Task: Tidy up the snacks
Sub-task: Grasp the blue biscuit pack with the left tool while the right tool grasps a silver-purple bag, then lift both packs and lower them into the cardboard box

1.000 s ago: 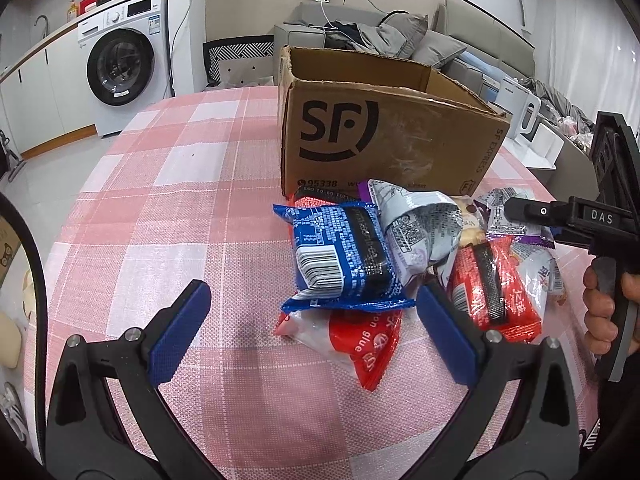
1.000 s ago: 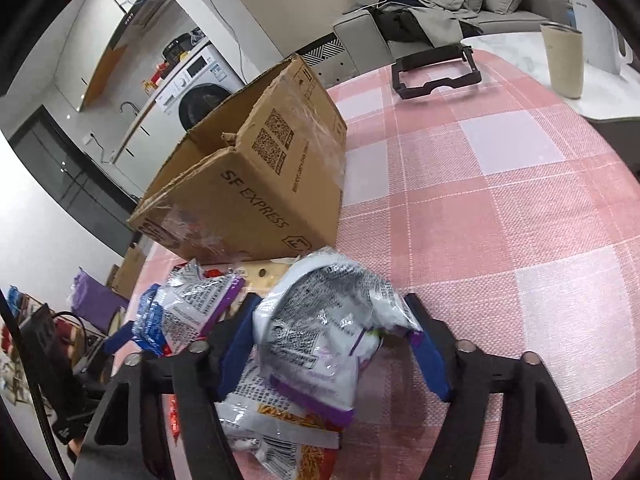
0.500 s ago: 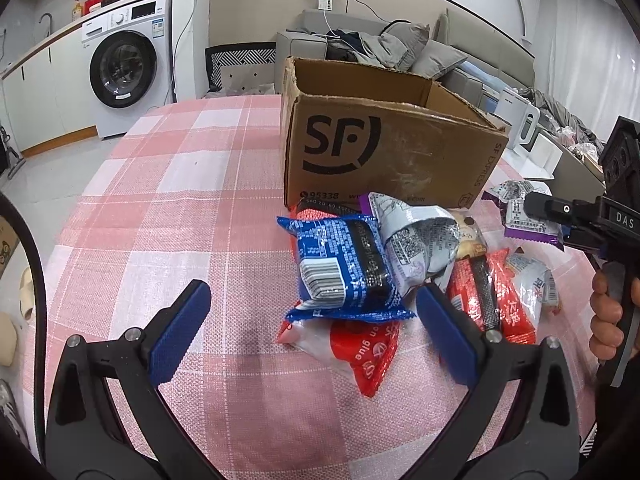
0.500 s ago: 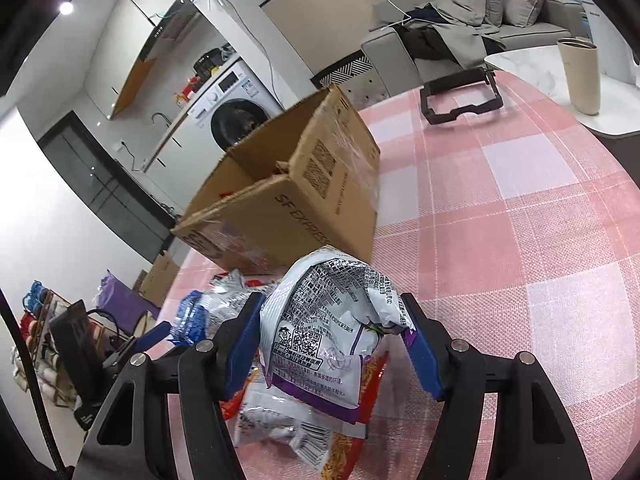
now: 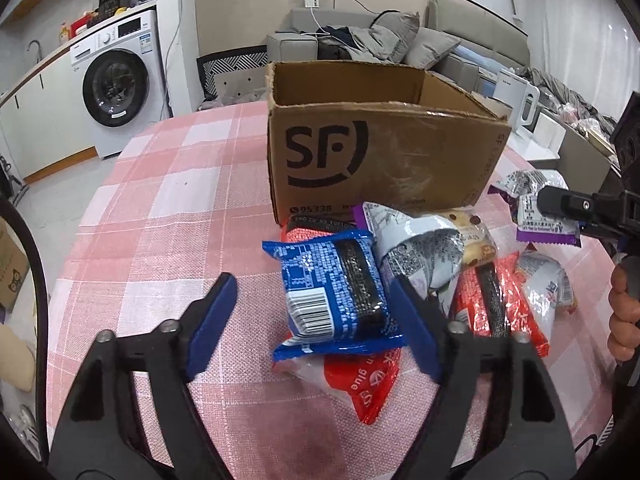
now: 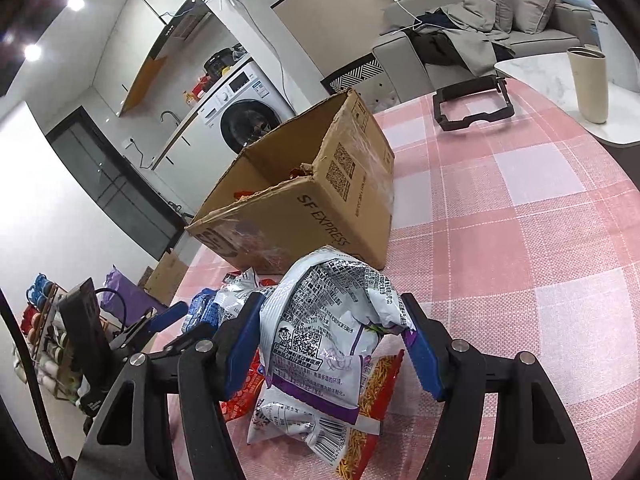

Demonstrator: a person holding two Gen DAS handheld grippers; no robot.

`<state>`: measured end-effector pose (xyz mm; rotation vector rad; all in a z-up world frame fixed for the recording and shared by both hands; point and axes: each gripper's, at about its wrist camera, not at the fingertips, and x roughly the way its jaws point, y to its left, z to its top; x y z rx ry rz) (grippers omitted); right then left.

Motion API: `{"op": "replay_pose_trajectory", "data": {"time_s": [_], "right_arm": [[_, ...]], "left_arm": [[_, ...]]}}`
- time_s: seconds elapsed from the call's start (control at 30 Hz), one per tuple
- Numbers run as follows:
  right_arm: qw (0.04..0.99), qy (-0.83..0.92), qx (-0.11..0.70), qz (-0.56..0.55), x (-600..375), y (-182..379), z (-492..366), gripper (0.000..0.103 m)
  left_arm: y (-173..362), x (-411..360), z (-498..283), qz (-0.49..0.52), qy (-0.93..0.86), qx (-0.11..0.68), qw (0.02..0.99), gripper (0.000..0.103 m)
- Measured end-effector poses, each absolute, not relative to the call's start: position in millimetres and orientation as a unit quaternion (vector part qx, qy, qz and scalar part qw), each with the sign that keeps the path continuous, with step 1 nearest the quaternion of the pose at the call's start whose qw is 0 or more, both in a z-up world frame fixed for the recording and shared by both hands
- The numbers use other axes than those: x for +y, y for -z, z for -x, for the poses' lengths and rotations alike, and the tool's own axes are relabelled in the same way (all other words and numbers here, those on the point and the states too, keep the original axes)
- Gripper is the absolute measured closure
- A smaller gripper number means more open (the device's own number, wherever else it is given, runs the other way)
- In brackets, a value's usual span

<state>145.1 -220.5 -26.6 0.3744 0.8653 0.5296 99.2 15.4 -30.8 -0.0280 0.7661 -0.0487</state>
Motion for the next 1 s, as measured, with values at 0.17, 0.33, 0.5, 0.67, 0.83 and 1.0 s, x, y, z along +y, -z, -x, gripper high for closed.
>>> {"op": "replay_pose_trajectory", "data": {"time_s": [0.17, 0.33, 0.5, 0.67, 0.83, 1.0], "right_arm": [[0.858, -0.252, 0.411, -0.176, -220, 26, -145, 0.035], [0.86, -0.252, 0.408, -0.175, -220, 24, -145, 0.035], [0.862, -0.255, 0.4, -0.175, -221, 19, -142, 0.035], [0.867, -0.261, 0.389, -0.172, -221, 13, -139, 0.035], [0.872, -0.267, 0.375, -0.164, -219, 6, -135, 0.035], [0.879, -0.269, 0.362, -0.153, -215, -5, -132, 0.035]], "left_arm": [[32, 15, -97, 0.024, 0.046, 0.376, 0.925, 0.055], [31, 15, -92, 0.026, 0.051, 0.373, 0.926, 0.061], [29, 15, -88, 0.03, 0.05, 0.367, 0.928, 0.061], [17, 18, -81, 0.041, 0.053, 0.354, 0.933, 0.061], [0, 18, -75, 0.043, 0.057, 0.342, 0.937, 0.061], [-20, 16, -75, 0.04, 0.057, 0.324, 0.943, 0.061]]}}
